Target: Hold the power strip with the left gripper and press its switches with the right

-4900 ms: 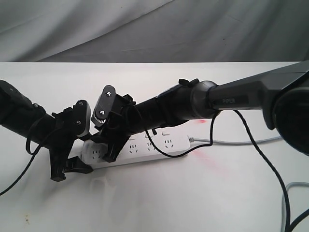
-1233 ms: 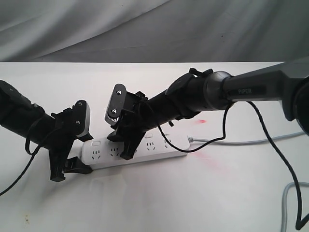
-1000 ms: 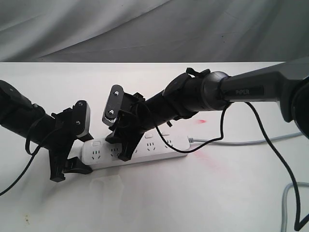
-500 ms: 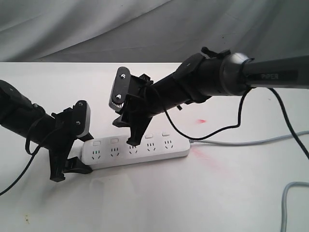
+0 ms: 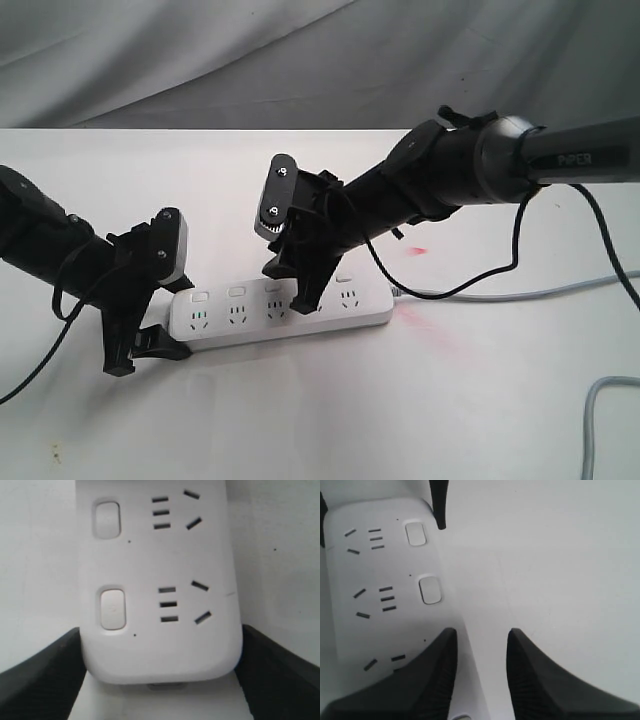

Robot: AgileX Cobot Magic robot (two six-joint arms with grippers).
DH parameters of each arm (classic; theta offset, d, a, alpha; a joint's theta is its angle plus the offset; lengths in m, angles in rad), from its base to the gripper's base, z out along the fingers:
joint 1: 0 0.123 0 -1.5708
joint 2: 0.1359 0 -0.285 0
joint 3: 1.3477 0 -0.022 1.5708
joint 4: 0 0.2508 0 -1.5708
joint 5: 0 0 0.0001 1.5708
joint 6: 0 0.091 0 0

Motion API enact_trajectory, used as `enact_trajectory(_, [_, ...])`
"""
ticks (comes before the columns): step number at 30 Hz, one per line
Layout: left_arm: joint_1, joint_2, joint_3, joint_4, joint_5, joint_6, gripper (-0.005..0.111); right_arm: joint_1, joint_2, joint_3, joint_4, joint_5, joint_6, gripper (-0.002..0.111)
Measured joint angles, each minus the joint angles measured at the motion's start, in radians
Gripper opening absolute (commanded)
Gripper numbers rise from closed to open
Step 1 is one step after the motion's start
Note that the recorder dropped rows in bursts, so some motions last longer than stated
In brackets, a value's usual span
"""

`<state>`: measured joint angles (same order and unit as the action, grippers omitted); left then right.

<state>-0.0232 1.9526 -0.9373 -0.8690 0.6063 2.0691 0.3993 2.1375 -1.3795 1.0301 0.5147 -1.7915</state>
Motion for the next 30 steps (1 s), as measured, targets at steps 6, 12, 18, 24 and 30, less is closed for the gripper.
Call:
enact_trajectory(6, [0.000, 0.000, 0.000, 0.002, 0.000, 0.000, 0.054, 0.000, 0.002, 0.000, 0.000, -0.002, -0.003, 0.032])
enact_trajectory(12, [0.000, 0.000, 0.000, 0.002, 0.000, 0.000, 0.054, 0.000, 0.030, 0.000, 0.004, -0.002, -0.003, 0.032])
enact_trajectory(18, [0.000, 0.000, 0.000, 0.002, 0.000, 0.000, 0.054, 0.000, 0.038, 0.000, 0.016, -0.002, -0.003, 0.032])
enact_trajectory(24, [0.000, 0.000, 0.000, 0.002, 0.000, 0.000, 0.054, 0.000, 0.046, 0.000, 0.020, -0.002, -0.005, 0.032])
enact_trajectory(30, [0.000, 0.000, 0.000, 0.002, 0.000, 0.000, 0.054, 0.000, 0.060, -0.002, 0.015, -0.002, -0.012, 0.032])
